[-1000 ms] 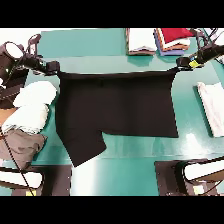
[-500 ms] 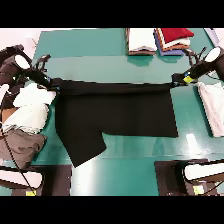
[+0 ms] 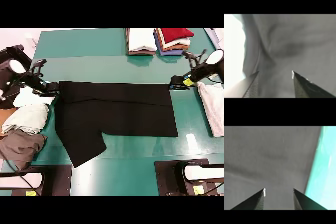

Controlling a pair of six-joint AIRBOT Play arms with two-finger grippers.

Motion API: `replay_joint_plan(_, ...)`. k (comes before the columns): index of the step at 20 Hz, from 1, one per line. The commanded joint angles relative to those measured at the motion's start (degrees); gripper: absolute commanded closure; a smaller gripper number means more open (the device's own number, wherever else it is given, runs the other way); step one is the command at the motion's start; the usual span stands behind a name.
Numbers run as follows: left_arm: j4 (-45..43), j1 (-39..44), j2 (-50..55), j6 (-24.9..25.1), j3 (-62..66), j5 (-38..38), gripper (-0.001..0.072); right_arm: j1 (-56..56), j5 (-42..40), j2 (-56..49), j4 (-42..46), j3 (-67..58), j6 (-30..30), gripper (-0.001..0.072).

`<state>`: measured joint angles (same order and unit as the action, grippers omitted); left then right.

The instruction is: Fold the shirts.

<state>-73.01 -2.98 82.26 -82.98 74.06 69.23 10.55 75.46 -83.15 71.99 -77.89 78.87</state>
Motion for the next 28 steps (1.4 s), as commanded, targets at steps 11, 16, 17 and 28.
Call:
replay_joint_plan(11,-2.01,-0.46,-35.67,-5.29,-33.05,5.53,0.0209,23.08,5.33,22.67,-0.55,42.95,-6.49,0.0202)
replay_joint_plan(16,-0.9,-0.46,-35.67,-5.29,-33.05,4.92,0.021,16.72,-2.6,22.67,-6.93,47.63,-7.04,0.0222)
replay_joint_plan(17,-0.94,-0.46,-35.67,-5.27,-33.05,4.94,0.021,15.15,-3.8,22.67,-7.56,47.6,-6.95,0.0263)
replay_joint_plan(28,0.83,-0.46,-35.67,-5.75,-43.54,4.28,0.0209,8.48,-4.37,22.69,-7.5,47.5,-8.31,0.0696)
